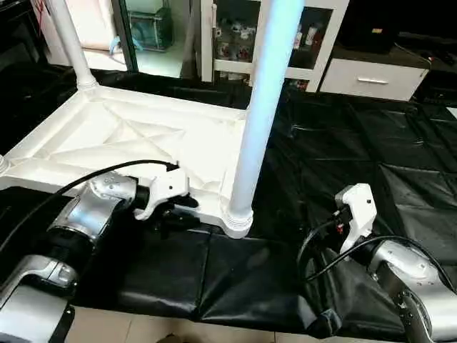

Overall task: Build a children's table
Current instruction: Rotate table base

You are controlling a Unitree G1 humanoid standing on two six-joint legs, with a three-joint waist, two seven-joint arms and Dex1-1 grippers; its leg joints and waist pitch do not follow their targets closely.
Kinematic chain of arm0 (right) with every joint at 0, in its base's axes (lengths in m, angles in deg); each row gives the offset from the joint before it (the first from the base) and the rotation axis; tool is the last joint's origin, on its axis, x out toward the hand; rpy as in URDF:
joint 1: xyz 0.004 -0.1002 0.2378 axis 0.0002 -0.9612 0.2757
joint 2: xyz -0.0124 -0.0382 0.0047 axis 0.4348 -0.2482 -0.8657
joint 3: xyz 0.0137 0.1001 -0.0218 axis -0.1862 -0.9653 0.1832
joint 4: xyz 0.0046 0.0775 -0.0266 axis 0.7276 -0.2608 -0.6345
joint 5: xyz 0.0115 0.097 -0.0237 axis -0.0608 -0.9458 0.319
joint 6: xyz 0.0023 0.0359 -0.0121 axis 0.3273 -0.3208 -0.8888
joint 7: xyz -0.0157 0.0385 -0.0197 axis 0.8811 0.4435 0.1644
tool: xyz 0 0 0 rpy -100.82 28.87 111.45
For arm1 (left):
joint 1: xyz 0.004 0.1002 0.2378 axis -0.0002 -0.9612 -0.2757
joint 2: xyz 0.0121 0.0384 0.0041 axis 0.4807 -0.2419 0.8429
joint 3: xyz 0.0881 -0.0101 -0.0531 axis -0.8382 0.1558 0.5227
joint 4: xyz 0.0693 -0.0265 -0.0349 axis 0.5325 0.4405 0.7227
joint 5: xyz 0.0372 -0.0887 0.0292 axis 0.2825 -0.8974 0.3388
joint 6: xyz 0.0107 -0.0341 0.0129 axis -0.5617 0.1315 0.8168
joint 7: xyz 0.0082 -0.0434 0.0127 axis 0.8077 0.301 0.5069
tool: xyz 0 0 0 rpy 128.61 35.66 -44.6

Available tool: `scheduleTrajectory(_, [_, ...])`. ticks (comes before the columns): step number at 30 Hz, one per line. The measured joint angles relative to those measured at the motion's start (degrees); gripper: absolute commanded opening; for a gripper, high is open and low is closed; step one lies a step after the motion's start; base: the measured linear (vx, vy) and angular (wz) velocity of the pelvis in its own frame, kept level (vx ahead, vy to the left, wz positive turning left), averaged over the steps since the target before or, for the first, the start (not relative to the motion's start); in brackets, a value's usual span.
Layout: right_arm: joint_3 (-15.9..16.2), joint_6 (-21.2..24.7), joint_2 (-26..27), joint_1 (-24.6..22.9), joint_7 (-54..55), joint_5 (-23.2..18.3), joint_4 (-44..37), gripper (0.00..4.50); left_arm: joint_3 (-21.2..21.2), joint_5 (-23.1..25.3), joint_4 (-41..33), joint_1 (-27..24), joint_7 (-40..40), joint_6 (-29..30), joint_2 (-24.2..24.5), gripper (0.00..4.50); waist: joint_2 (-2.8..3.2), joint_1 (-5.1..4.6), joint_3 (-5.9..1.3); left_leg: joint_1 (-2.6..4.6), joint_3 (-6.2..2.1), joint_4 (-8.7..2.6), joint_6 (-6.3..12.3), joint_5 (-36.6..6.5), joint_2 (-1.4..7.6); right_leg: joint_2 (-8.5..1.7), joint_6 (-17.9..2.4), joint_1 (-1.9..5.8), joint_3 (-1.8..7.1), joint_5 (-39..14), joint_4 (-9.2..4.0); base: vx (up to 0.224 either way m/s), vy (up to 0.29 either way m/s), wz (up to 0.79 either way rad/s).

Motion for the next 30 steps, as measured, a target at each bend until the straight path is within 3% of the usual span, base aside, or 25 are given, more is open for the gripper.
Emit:
scheduleTrajectory(7, [0.02,0.00,0.02,-0.36,0.00,0.00,-0.01,4.50,-0.89,2.37,1.07,0.73,0.52,-1.69,0.38,0.96,0.01,-0.01,0.00,0.00,0.02,0.00,0.00,0.00,0.01,0.00,0.00,0.00,0.01,0.00,-0.01,0.000,0.000,0.00])
scheduleTrajectory(15, [0.05,-0.08,0.07,-0.35,0.04,0.01,-0.01,4.50,-1.21,2.99,0.20,0.75,1.16,-1.11,0.41,0.58,0.08,-0.72,0.02,0.01,0.05,0.00,0.00,-0.01,0.03,0.03,0.00,-0.02,0.04,0.00,-0.01,0.000,0.000,0.00])
scheduleTrajectory(25, [0.46,-0.60,0.66,-0.55,0.10,-0.08,-0.06,4.50,-0.11,-0.61,-9.94,-4.61,0.71,5.87,-4.39,0.04,0.18,-0.26,0.08,-0.08,0.10,-0.01,0.04,-0.03,0.04,0.03,-0.02,-0.07,0.03,-0.01,-0.06,0.000,0.000,0.00])
scheduleTrajectory(30, [0.67,-0.59,-0.38,-1.57,-0.56,-0.08,-0.35,4.50,-0.19,-0.82,-15.09,-8.05,-0.66,7.80,-6.33,0.04,0.97,0.18,-0.10,-0.03,0.28,-0.01,0.05,-0.02,0.04,-0.05,-0.01,-0.05,0.09,-0.01,-0.03,0.000,0.000,0.00])
